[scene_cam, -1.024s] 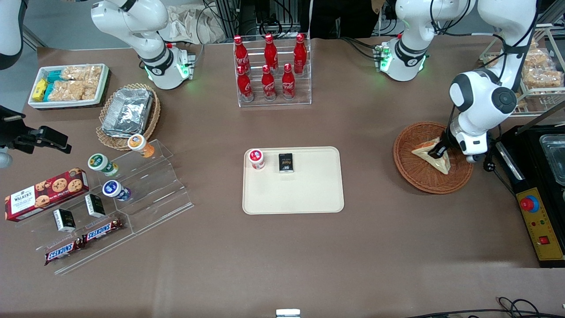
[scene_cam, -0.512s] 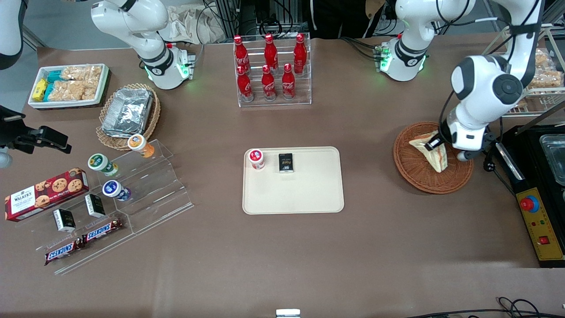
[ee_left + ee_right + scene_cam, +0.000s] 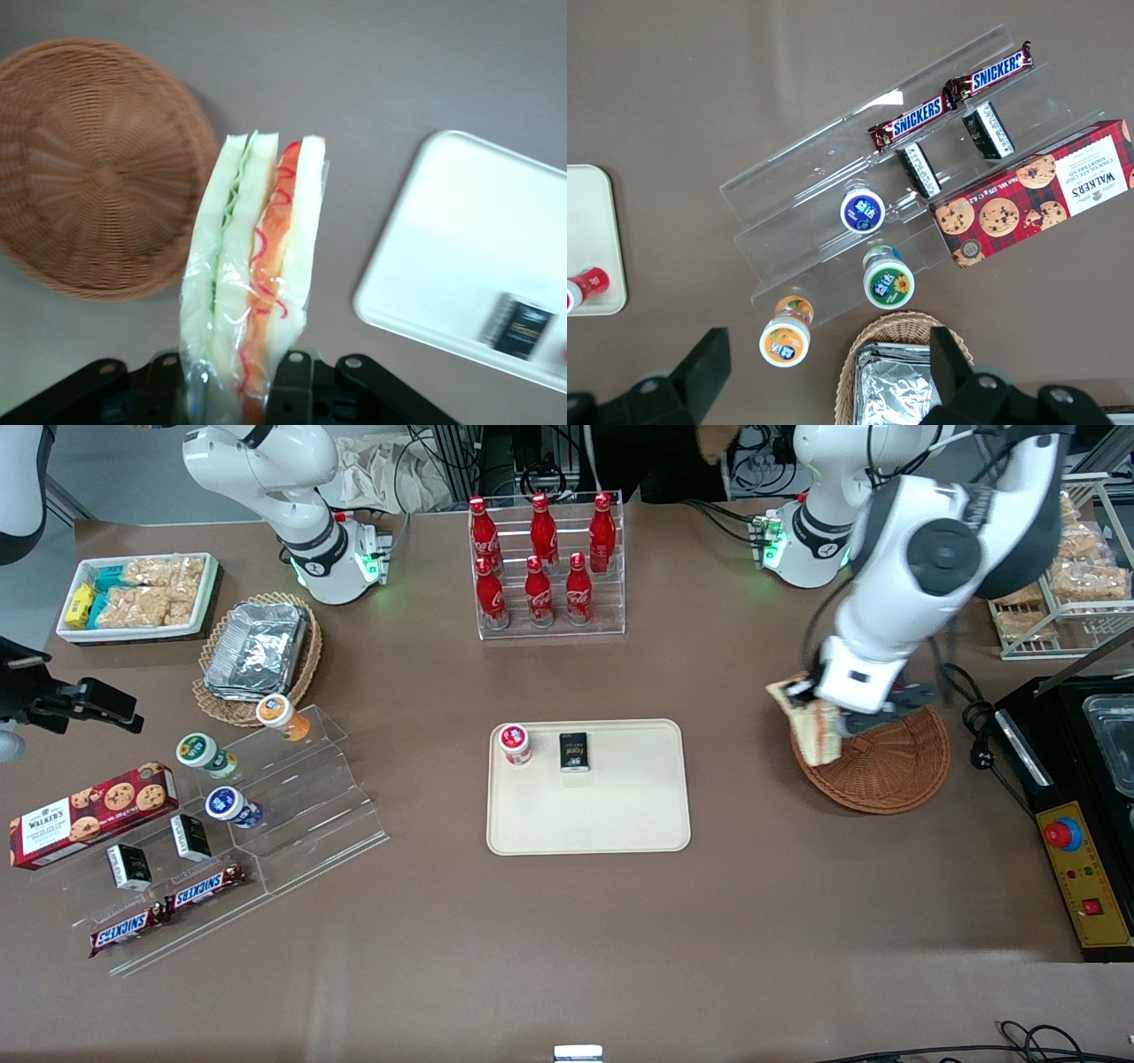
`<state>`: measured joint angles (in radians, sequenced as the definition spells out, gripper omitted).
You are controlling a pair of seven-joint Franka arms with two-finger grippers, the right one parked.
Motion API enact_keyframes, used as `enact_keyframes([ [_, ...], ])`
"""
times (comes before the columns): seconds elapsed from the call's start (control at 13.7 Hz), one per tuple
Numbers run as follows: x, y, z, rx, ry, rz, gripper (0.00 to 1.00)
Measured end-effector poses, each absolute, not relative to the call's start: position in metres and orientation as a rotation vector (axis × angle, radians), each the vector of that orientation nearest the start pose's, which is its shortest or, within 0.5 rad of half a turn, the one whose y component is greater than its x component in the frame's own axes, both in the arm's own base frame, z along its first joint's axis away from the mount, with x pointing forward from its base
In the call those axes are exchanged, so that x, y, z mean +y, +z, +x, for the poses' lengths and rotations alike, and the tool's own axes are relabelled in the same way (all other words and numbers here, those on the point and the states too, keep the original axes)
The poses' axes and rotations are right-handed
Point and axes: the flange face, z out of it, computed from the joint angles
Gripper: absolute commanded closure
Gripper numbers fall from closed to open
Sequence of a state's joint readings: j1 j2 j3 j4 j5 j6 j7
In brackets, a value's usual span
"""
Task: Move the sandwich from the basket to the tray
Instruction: 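Lift the sandwich out of the basket and carry it toward the tray, then lower the sandwich onto the cream tray and open the left gripper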
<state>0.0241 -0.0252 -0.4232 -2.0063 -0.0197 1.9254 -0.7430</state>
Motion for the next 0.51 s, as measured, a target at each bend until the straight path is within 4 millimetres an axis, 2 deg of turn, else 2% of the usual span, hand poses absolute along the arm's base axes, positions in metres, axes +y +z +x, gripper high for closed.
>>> enact_keyframes([
  [0.07,-0.237,0.456,0.502,-0.52,0.085,-3.071,1.0],
  [0.22,-0.274,0.432,0.513,-0.459,0.094,-3.073,1.0],
  [0.51,-0.324,0.352,0.529,-0.321,0.077,-3.139,1.0],
])
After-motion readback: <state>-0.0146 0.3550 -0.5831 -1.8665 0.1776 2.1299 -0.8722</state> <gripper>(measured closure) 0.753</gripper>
